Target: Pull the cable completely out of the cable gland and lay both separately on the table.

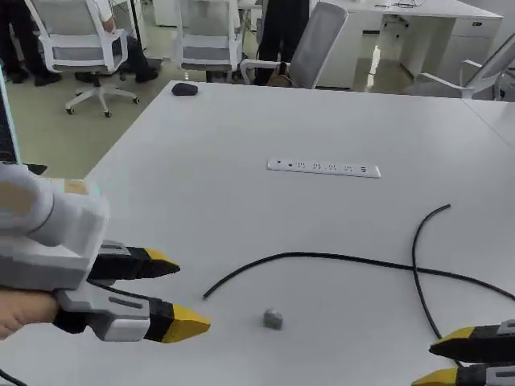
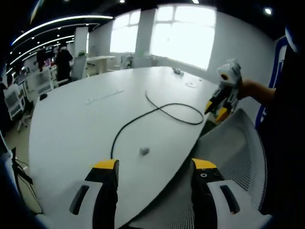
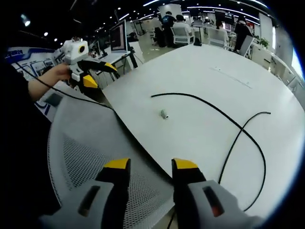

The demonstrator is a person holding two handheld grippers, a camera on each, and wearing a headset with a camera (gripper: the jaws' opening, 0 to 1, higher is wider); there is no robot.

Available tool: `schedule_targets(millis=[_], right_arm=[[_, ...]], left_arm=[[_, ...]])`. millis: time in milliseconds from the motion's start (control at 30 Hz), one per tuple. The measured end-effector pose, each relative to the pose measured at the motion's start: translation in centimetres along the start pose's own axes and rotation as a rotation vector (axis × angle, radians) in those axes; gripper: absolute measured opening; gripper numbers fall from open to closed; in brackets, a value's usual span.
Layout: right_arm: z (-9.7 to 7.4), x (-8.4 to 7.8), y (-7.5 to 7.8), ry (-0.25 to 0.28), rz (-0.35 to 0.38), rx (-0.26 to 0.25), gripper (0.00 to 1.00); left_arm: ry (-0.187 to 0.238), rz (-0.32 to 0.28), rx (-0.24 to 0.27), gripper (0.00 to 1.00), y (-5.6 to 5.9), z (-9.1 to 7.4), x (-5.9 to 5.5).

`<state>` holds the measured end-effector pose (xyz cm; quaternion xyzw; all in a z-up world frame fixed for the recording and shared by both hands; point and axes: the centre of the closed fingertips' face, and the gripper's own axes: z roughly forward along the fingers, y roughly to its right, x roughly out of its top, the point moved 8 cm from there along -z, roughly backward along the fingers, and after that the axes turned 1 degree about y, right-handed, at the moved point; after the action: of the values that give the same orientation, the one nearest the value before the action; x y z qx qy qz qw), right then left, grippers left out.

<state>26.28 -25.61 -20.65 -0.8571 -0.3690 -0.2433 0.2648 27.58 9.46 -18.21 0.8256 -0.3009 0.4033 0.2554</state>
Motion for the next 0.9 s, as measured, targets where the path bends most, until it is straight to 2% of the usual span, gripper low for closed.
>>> schedule_targets(millis=[67,167,200,233,267,300,367,400,433,467,500,533,633,700,767,833,900], right_arm=[[0.2,-0.5,0.2,-0.010,0.031,0.001,0.38],[0.2,-1.1,0.5,-0.008,0.077,0.000,0.40],[0.2,-1.3,0.4,0.012,0.109,-0.007,0.40],[0.2,-1.4,0.4,0.036,0.133,-0.019,0.37],[0.1,-1.5,0.3,0.050,0.148,-0.023,0.35],[0.0,-1.7,0.2,0.062,0.179,-0.034,0.36],[-0.2,-1.8,0.1,0.084,0.200,-0.044,0.41],[-0.2,-1.9,0.0,0.091,0.207,-0.044,0.42],[-0.2,-2.0,0.0,0.091,0.203,-0.040,0.41],[0.0,-2.1,0.0,0.086,0.209,-0.039,0.41],[0.2,-2.2,0.2,0.082,0.213,-0.039,0.41],[0.3,-2.3,0.3,0.073,0.221,-0.039,0.42],[0.6,-2.6,0.4,0.063,0.242,-0.033,0.46],[0.7,-2.7,0.5,0.062,0.252,-0.036,0.47],[0.9,-3.0,0.5,0.048,0.268,-0.037,0.47],[0.7,-3.0,0.4,0.048,0.268,-0.042,0.47],[0.6,-3.0,0.6,0.057,0.274,-0.043,0.47]], left_arm=[[-0.006,-0.034,0.040,0.63,-0.1,-0.6,-1.0],[-0.003,-0.098,0.075,0.70,0.0,-0.9,-2.1],[0.013,-0.133,0.073,0.72,0.1,-0.9,-2.1],[0.021,-0.139,0.074,0.72,0.4,-0.7,-2.1],[0.018,-0.120,0.096,0.72,0.3,-0.6,-2.1],[0.025,-0.126,0.132,0.71,0.2,-0.6,-2.1],[0.050,-0.182,0.125,0.71,0.4,-0.3,-2.0],[0.079,-0.214,0.113,0.71,0.4,-0.1,-2.0],[0.079,-0.219,0.103,0.71,0.3,0.2,-2.2],[0.053,-0.237,0.110,0.71,-0.1,0.5,-2.6],[0.034,-0.241,0.124,0.70,-0.3,0.8,-2.8],[0.003,-0.207,0.148,0.70,-0.6,1.0,-3.1],[-0.023,-0.198,0.152,0.69,-0.6,1.4,-3.3],[-0.036,-0.169,0.143,0.69,-0.4,1.6,-3.5],[-0.052,-0.142,0.166,0.69,-0.5,1.6,-3.6],[-0.048,-0.152,0.170,0.69,-0.6,1.4,-3.6],[-0.021,-0.193,0.168,0.69,-0.8,1.1,-3.6]])
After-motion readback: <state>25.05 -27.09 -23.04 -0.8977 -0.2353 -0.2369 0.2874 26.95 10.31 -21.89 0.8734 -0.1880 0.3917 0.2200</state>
